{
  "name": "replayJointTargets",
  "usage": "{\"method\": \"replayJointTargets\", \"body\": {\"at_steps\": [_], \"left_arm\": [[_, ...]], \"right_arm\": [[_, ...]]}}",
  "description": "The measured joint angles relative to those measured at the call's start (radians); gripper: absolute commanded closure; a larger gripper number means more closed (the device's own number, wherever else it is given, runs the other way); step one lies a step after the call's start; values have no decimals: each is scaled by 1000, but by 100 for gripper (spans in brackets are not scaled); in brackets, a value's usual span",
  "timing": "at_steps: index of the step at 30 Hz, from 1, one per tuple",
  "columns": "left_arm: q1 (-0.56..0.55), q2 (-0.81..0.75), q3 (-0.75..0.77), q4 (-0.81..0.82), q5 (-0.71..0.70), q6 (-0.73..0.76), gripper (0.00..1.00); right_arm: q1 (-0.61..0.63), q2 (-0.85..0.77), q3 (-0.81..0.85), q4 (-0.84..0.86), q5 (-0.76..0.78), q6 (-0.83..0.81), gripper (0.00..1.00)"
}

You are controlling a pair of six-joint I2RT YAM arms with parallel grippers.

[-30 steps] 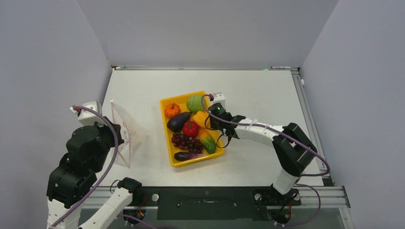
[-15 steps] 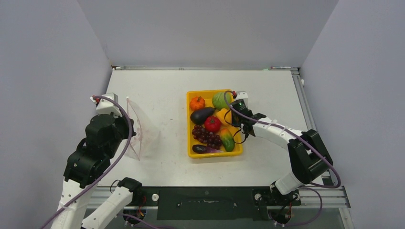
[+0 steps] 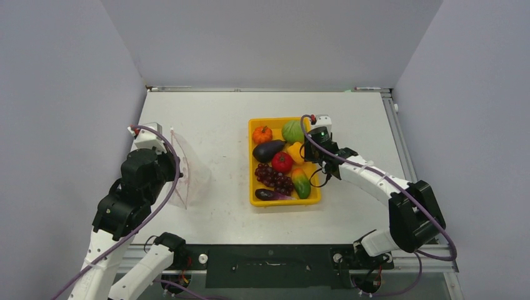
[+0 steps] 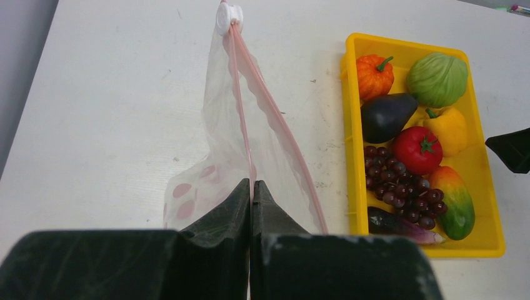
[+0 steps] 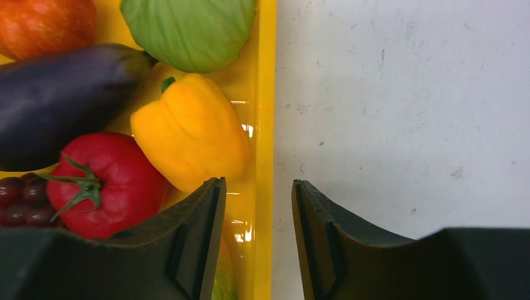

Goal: Place the food in the zip-top bag and seal the zipper
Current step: Move the bin to the center of the board.

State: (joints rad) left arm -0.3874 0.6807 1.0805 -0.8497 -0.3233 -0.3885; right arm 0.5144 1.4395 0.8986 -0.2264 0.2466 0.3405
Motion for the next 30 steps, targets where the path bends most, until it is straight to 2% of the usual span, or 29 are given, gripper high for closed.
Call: {"method": "replayJointTargets", "body": {"at_steps": [4,16,23,30], "left_arm": [[0,-29,-50,38,0,9,100],[0,-98,-197,143,30,27,100],[0,-139,-224,164,52,30,100],[0,-168,-230,167,75,31,100]], "right_arm": [[34,-45,31,-26,5,5,53],[309,-51,193,-65,26,60,52],[426,87,270,-52,35,105,50],[489,230,293,-45,37,148,48]]}}
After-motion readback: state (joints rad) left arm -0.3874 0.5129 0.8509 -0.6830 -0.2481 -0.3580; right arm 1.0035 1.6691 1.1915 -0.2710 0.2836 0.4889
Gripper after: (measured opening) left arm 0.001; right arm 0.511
